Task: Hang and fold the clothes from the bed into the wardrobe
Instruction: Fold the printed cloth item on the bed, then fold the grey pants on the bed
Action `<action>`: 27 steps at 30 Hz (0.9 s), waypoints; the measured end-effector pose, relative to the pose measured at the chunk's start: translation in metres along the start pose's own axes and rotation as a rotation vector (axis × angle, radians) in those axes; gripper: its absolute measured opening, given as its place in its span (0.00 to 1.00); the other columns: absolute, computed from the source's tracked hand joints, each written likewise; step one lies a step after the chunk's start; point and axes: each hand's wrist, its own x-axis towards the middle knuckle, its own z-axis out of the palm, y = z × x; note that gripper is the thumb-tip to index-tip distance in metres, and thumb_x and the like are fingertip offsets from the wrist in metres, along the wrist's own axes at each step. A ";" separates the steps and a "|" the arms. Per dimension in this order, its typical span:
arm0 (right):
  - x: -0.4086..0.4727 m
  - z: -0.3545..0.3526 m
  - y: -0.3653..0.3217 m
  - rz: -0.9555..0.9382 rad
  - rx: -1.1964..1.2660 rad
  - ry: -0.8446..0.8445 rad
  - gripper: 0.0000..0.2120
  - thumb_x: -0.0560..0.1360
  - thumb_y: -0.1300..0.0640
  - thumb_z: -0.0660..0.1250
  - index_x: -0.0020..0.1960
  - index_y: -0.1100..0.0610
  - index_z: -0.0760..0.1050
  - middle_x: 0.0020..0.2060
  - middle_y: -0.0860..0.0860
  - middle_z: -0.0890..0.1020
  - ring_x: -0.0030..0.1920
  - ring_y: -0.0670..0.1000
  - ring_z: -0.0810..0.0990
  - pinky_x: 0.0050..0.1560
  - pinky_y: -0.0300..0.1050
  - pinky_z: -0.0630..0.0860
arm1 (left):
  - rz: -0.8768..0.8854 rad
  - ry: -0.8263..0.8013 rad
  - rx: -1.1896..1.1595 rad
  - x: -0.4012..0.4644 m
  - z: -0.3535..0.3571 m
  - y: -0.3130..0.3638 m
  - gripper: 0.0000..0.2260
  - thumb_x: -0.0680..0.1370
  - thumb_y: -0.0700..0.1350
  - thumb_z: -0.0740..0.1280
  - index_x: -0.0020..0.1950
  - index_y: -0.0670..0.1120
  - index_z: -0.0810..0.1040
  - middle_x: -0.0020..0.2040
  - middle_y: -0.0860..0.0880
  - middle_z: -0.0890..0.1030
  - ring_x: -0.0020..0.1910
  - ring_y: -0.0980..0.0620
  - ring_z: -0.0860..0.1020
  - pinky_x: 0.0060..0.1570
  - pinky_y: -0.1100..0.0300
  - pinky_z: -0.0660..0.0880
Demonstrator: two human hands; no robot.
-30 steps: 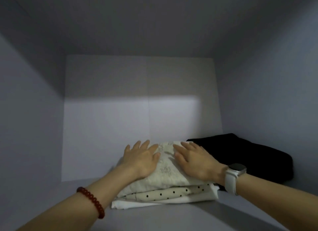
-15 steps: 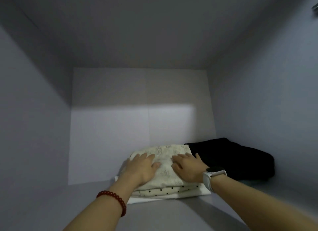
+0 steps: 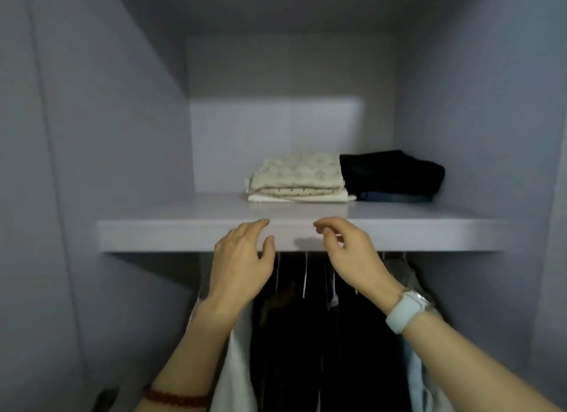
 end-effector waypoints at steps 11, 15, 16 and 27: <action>-0.343 0.045 0.002 0.442 0.135 -0.570 0.13 0.80 0.61 0.55 0.61 0.57 0.74 0.53 0.50 0.80 0.51 0.44 0.75 0.43 0.28 0.67 | -0.650 -0.330 -0.029 -0.366 -0.044 0.018 0.15 0.78 0.46 0.62 0.63 0.46 0.76 0.60 0.46 0.77 0.58 0.45 0.76 0.54 0.58 0.71; -0.454 0.073 -0.034 0.508 0.101 -0.830 0.12 0.78 0.63 0.57 0.57 0.59 0.75 0.48 0.53 0.83 0.44 0.50 0.78 0.42 0.39 0.69 | -0.868 -0.361 0.015 -0.487 -0.097 0.027 0.12 0.77 0.43 0.64 0.59 0.45 0.78 0.55 0.46 0.80 0.55 0.47 0.78 0.52 0.61 0.68; -0.469 0.079 -0.040 0.502 0.105 -0.865 0.11 0.78 0.63 0.57 0.56 0.59 0.76 0.46 0.53 0.83 0.44 0.52 0.79 0.44 0.40 0.70 | -0.898 -0.351 0.020 -0.504 -0.106 0.027 0.12 0.77 0.44 0.64 0.59 0.45 0.79 0.54 0.47 0.80 0.54 0.48 0.78 0.51 0.62 0.68; -0.604 0.245 -0.277 0.174 0.261 -1.507 0.12 0.79 0.60 0.56 0.57 0.59 0.76 0.46 0.54 0.82 0.53 0.56 0.79 0.58 0.51 0.73 | -1.431 0.005 0.278 -0.702 -0.351 -0.022 0.12 0.79 0.45 0.62 0.60 0.44 0.77 0.57 0.47 0.80 0.55 0.51 0.77 0.55 0.62 0.69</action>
